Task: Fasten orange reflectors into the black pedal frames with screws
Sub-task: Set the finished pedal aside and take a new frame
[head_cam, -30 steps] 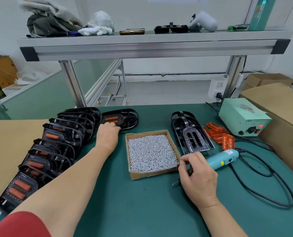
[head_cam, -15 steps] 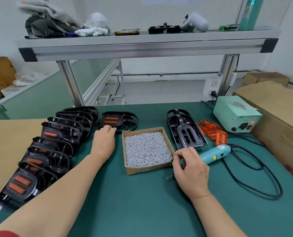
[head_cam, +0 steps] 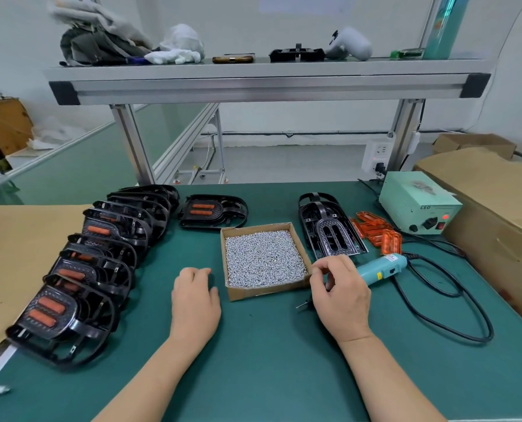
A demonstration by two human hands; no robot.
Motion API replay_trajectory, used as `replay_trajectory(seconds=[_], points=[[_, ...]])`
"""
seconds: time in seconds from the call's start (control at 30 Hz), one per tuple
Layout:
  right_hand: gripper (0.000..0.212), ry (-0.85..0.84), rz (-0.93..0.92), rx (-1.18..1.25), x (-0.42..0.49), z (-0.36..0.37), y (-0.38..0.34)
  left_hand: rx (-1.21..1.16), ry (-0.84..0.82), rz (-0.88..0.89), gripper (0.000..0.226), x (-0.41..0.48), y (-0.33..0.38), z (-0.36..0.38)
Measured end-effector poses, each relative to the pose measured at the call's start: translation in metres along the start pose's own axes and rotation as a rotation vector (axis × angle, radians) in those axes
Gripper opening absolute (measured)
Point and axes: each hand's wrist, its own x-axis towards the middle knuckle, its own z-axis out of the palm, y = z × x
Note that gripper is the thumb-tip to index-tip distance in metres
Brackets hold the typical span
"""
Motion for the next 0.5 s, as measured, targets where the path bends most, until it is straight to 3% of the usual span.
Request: replay_trajectory(seconds=[0.17,0.27,0.5], points=[[0.015,0.023,0.059,-0.018,0.003,-0.003,-0.007,0.020,0.010,0.015,0.026,-0.008,0.002,-0.002],[0.012,-0.044,0.080,-0.069,0.022,-0.004,-0.006,0.011,0.019,0.014,0.024,-0.005,0.003,-0.004],[0.057,-0.351,0.208,-0.496,0.091,0.003,0.006,-0.013,0.038,0.013,0.024,-0.007,0.000,-0.004]])
